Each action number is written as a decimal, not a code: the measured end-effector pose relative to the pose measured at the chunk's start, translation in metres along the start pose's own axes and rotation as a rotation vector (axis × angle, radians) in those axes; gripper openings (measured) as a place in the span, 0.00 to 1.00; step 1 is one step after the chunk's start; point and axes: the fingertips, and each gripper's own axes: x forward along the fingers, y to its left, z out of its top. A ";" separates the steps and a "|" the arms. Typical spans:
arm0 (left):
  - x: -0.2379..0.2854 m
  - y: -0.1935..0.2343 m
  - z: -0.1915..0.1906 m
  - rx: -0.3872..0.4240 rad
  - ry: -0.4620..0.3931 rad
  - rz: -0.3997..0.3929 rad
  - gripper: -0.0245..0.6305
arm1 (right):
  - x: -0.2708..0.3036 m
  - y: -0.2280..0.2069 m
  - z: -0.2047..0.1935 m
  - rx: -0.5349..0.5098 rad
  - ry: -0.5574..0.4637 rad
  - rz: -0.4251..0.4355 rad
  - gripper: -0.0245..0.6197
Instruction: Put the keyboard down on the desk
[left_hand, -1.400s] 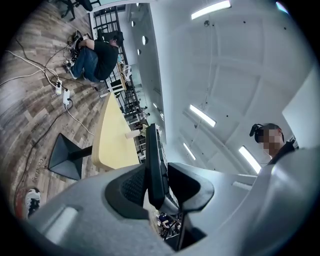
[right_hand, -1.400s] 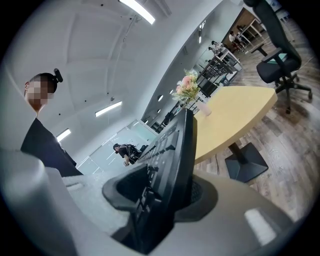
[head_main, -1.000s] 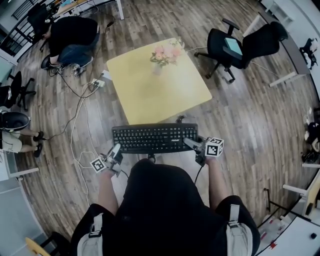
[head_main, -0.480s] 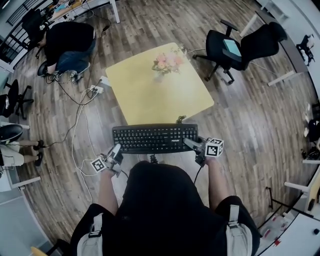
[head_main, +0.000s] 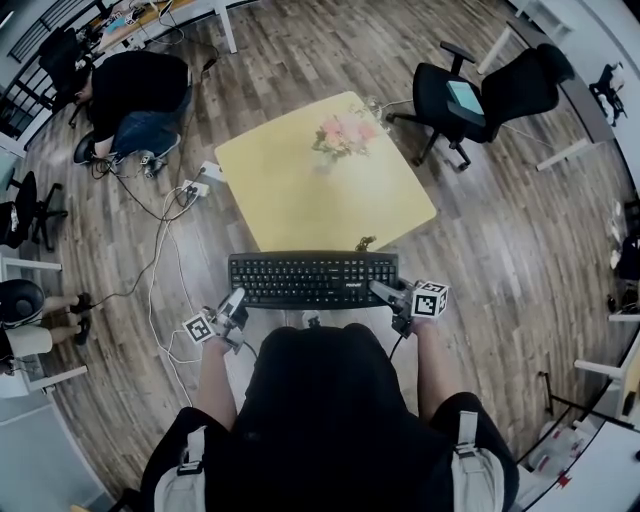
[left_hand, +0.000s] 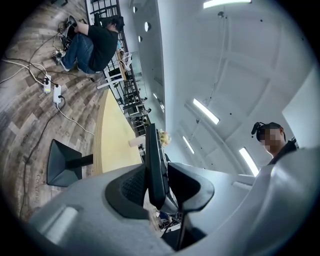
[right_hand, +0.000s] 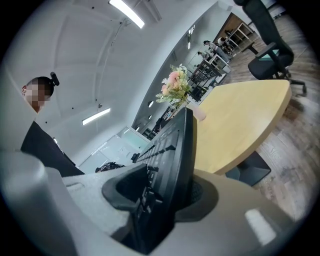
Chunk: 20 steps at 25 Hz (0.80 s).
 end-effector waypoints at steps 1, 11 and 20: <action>0.000 0.002 0.003 0.001 0.003 -0.001 0.21 | 0.003 -0.001 0.000 0.001 -0.001 0.002 0.30; 0.002 0.013 0.013 -0.007 0.023 -0.001 0.21 | 0.014 -0.007 0.002 -0.005 -0.005 -0.010 0.31; 0.011 0.018 0.012 -0.017 0.052 0.009 0.21 | 0.010 -0.014 0.002 0.015 0.007 -0.029 0.31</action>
